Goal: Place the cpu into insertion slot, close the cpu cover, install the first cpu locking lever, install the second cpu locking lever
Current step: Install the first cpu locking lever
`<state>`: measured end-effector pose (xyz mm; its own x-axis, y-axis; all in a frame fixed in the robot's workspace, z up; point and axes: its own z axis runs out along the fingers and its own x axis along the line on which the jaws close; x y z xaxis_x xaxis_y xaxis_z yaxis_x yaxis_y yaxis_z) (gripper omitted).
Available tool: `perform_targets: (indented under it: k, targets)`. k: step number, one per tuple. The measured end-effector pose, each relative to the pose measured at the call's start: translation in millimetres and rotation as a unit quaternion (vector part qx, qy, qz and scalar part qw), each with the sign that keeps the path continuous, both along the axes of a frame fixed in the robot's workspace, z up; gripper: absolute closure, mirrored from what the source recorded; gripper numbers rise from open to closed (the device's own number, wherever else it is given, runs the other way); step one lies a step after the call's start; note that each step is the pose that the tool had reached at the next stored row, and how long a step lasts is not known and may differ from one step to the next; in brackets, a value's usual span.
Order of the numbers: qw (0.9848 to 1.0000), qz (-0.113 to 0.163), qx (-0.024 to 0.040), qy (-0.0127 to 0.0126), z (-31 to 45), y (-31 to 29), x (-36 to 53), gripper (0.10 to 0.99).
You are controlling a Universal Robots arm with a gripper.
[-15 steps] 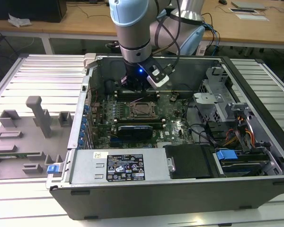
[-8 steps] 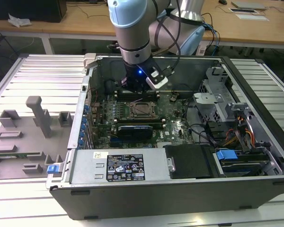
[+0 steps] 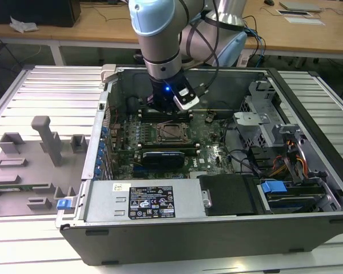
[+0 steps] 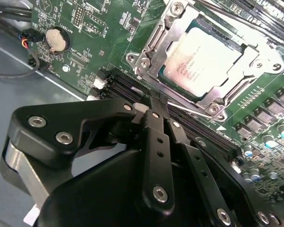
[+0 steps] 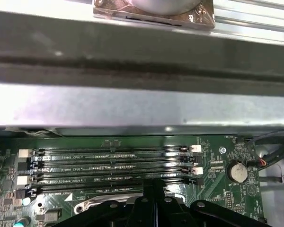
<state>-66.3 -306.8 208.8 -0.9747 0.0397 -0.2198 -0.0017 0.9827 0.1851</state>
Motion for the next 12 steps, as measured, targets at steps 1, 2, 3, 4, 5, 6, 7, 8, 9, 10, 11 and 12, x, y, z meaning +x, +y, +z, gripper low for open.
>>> perform_targets:
  k: [1,2,3,4,5,6,7,8,9,10,11,12]
  targets:
    - [1.0,-0.004,0.0,0.0,-0.2,0.5,0.0,0.98]
    - [1.0,-0.006,0.0,0.0,-0.3,0.9,0.0,0.98]
    - [0.9999,-0.011,0.0,0.0,-0.4,2.1,-0.1,0.98]
    - [0.9999,-0.014,0.0,0.0,-0.5,3.0,-0.2,0.98]
    - [0.9999,-0.016,0.0,0.0,-0.5,3.6,-0.2,0.98]
    - [0.9998,-0.02,-0.0001,0.0,-0.6,5.0,-0.3,0.98]
    - [0.9997,-0.024,0.0,0.0,-0.8,5.5,-0.4,0.98]
    - [0.9996,-0.03,0.0001,0.0,-1.1,5.6,-0.4,0.98]
    - [0.9994,-0.035,0.0001,0.0,-1.3,5.6,-0.4,0.98]
    - [0.9992,-0.04,0.0,0.0,-1.4,5.6,-0.4,0.98]
    - [0.999,-0.045,0.0,0.0,-1.6,5.6,-0.4,0.98]
    - [0.9986,-0.053,-0.0001,0.0001,-1.9,5.8,-0.5,0.98]
